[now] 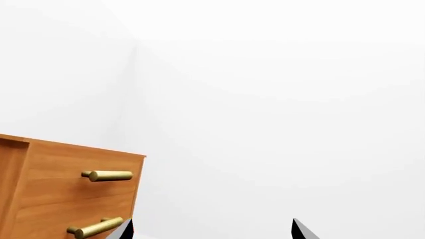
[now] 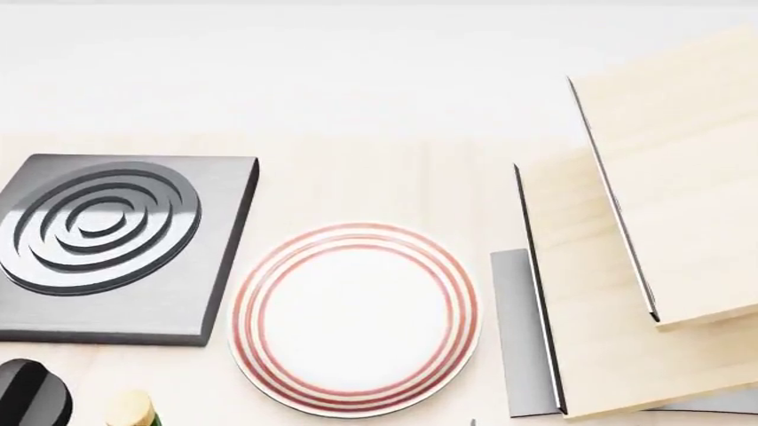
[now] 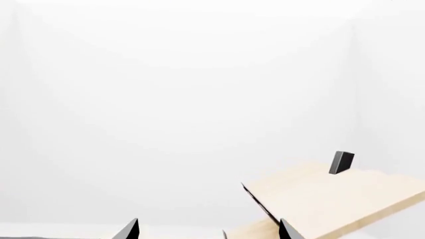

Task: Pick up the akita bowl and put it on the plate.

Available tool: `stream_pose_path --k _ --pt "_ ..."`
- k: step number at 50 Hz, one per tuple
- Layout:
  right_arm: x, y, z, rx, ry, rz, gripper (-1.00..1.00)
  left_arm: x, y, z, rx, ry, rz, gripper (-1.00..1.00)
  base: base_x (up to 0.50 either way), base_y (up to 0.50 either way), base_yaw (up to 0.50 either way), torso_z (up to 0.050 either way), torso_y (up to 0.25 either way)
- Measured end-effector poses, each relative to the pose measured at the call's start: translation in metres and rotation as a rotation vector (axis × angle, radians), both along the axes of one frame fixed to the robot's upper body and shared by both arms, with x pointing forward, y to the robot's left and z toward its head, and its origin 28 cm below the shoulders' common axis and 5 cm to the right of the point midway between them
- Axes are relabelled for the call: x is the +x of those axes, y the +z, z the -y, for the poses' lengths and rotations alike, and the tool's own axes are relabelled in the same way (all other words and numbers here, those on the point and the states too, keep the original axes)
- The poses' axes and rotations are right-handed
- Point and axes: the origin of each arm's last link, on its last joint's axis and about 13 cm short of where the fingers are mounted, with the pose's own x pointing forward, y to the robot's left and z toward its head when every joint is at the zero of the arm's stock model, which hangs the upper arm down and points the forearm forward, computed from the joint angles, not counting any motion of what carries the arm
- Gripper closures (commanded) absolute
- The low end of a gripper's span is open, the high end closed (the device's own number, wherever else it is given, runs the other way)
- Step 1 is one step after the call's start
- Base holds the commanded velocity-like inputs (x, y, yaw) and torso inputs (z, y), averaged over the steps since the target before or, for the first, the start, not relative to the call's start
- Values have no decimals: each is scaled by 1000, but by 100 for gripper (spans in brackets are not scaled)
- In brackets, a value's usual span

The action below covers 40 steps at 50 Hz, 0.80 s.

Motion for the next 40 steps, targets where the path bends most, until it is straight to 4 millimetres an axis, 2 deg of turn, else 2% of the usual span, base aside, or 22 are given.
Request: stream_pose_path --k 9,40 --pt "0 0 0 1 3 0 -100 0 0 1 1 -2 0 -100 119 -23 0 0 0" --pt "1 -3 -2 8 14 -13 -100 2 -2 0 6 -1 -13 -100 0 -31 0 0 0"
